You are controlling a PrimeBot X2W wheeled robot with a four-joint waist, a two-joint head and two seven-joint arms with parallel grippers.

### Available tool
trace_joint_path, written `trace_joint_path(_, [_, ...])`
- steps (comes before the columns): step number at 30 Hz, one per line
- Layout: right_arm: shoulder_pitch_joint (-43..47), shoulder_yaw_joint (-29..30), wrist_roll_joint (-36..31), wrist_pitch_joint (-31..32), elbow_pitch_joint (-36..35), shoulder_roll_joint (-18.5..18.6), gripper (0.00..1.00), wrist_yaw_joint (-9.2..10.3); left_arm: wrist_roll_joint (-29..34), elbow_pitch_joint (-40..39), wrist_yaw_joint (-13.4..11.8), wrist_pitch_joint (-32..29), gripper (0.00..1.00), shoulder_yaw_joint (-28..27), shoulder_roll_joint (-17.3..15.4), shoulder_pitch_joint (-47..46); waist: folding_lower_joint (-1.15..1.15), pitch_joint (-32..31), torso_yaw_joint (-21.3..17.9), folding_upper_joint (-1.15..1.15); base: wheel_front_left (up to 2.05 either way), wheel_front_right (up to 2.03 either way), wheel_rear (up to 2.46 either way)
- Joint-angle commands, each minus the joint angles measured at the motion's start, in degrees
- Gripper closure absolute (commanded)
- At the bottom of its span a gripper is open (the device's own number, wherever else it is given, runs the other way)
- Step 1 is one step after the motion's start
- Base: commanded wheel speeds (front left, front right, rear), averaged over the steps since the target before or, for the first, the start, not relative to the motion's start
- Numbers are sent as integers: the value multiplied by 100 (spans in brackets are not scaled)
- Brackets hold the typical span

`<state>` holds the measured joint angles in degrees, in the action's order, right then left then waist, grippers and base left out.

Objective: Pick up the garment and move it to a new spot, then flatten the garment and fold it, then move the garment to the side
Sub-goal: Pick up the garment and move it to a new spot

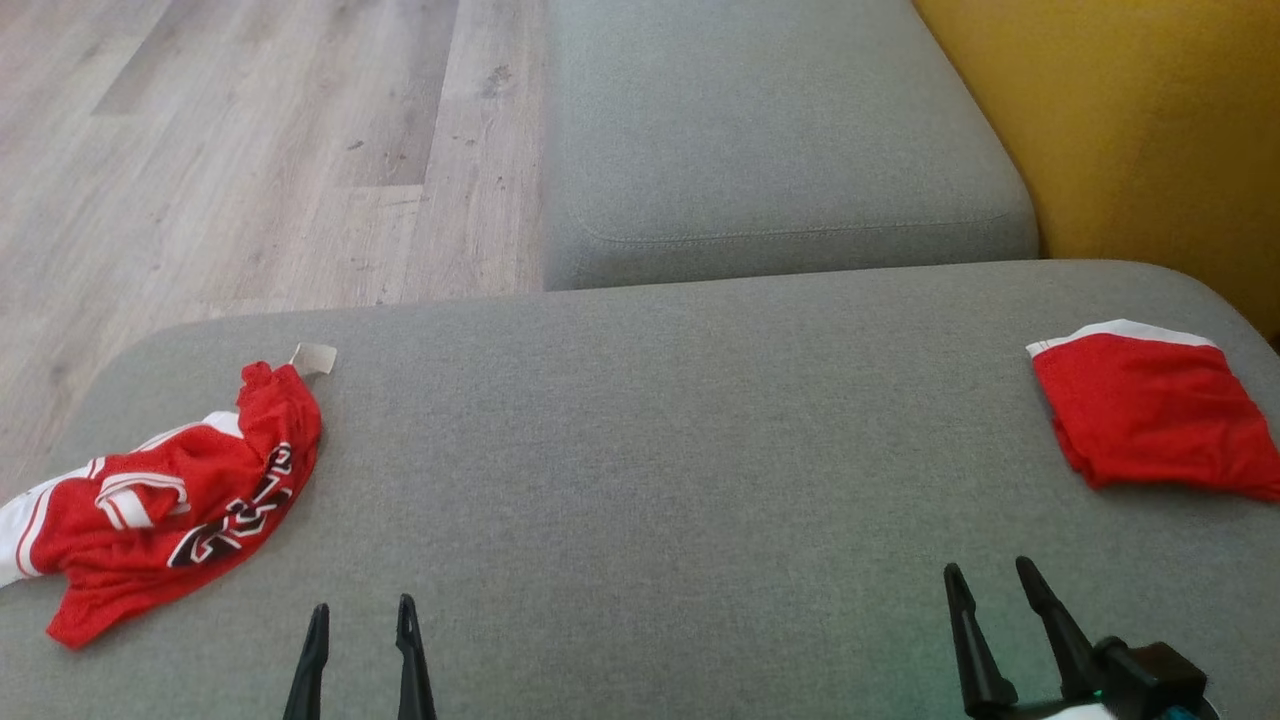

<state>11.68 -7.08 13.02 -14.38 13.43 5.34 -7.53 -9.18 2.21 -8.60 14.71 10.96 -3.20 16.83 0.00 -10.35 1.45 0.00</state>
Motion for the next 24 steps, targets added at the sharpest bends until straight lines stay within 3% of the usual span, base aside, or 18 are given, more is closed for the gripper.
trace_joint_path(1, [-159,-129,1,-62,-215,34,0,4,-31,-191,5,29,0,-216,32,-223,0,6,4,0,0,0,0])
trace_joint_path(16, [-145,-127,8,-62,-212,39,0,4,7,-192,36,29,0,-251,32,-275,0,51,40,0,0,0,0])
trace_joint_path(24, [-228,-309,-6,-62,-227,107,0,4,-21,-239,-24,29,0,-309,32,-325,0,236,536,0,0,0,0])
